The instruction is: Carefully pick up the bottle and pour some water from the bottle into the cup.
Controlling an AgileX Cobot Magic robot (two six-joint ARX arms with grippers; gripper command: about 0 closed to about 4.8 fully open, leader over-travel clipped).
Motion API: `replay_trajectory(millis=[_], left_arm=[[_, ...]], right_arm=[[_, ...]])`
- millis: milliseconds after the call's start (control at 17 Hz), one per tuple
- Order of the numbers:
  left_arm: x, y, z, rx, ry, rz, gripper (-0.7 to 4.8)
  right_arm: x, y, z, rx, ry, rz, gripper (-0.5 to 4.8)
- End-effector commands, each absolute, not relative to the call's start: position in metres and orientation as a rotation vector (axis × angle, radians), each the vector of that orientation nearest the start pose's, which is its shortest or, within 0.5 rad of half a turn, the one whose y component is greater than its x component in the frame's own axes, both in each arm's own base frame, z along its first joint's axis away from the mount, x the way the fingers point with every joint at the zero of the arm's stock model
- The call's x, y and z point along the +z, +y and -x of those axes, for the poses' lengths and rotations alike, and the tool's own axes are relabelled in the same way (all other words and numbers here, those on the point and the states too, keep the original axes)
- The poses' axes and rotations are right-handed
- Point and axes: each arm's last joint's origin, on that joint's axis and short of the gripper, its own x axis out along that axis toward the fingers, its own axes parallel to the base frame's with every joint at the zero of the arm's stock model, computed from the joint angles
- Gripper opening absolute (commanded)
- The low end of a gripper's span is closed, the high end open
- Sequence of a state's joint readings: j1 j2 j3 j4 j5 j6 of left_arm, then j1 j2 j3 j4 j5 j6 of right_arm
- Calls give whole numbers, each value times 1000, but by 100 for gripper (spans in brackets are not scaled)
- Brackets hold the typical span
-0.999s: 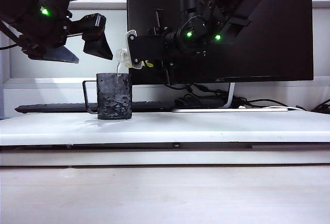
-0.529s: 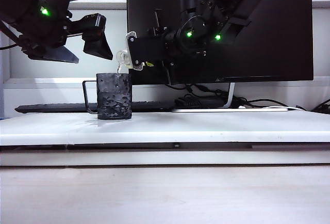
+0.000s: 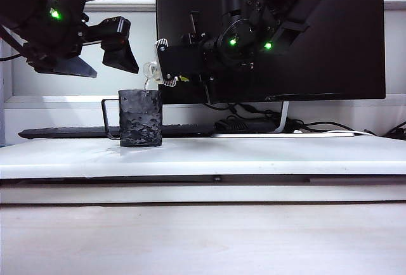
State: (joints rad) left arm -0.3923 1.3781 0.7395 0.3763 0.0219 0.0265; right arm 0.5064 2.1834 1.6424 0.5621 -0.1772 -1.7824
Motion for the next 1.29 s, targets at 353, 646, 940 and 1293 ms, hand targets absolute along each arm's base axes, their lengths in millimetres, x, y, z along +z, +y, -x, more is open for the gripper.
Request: replay_trajectory(millis=[353,646,940,1293], left_arm=[[243,-113,-273,-412,238,-76,479],[243,-113,-273,-415,232,-101,479],[245,-113,-273,-411,209,-97,479],[277,-104,-258,-319,68,-149,479]], right_arm=[[257,252,-441,422,-658,1694,116],[258,251,-441,450,-610,1534,116],[265,256,-438,426,-490,1127,116],[297,259,-423,347,-427,758,116]])
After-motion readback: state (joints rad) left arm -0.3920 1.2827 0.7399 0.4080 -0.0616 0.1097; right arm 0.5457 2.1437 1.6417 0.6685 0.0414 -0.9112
